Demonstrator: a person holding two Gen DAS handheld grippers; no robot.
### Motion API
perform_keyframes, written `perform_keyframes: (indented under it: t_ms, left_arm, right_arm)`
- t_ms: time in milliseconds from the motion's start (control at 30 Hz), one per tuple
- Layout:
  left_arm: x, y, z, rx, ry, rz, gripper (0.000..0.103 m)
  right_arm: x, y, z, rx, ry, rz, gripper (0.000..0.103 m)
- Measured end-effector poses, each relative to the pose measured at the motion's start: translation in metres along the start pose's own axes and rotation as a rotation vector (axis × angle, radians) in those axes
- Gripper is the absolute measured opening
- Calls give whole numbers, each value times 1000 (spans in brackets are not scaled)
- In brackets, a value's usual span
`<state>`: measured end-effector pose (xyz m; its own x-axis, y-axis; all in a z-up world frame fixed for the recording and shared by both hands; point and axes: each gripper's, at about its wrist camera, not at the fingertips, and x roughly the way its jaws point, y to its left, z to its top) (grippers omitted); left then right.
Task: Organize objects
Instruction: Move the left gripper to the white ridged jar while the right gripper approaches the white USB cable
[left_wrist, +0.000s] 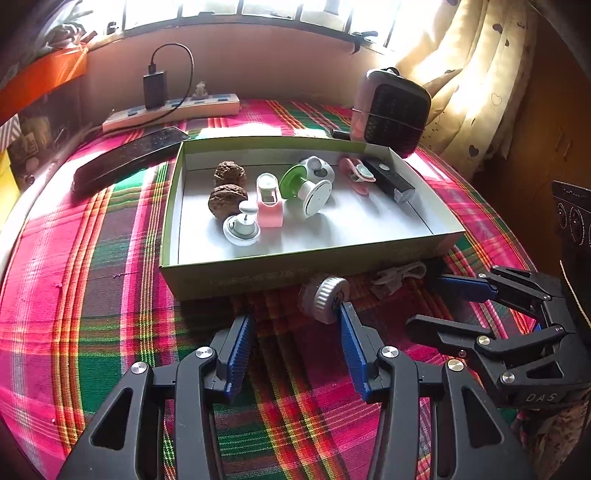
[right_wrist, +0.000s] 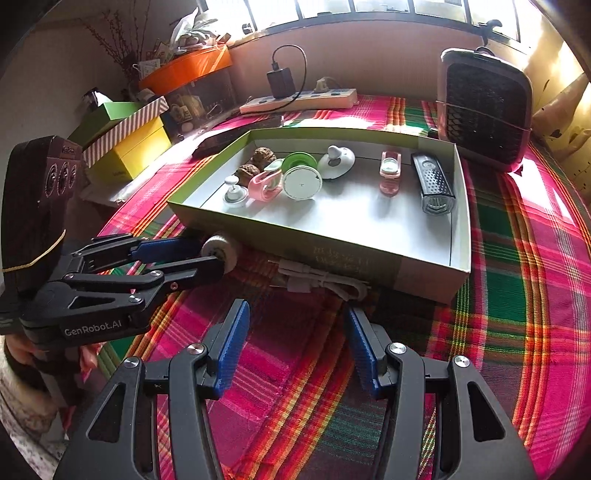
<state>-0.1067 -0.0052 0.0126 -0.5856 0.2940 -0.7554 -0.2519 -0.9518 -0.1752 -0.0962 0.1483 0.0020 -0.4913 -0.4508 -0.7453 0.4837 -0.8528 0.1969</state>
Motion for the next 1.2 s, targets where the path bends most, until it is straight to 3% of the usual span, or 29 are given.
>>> perform_keyframes:
  t_ms: [133,300,433,667,800,900,1200]
  left_arm:
    - [0,1,1,-1,2,-4,45]
    - [0,2,0,-3,1,-6,45]
    - [-3,5,-3,-21,-1,-10,45]
    - [-7,14,-7,-56,-8,-23,45]
    - [-10,18,-10,-68,-9,-34,45]
    - [-11,20,-10,-71,-11,-42,45]
    - [-12,22,-10,-74,-11,-57,45]
  right_arm:
    - [-7,-3,4,4,-55,-86,53]
    - [-8,-5,11,43,-66,-112,53]
    - [-9,-2,10,136,-97,-207,53]
    - [2,18,14,127,-109,-326,53]
    - [6,16,18,181,-96,-308,54]
    - [6,21,21,198,-117,-344,54]
    - [15,20,20,235,-73,-384,54]
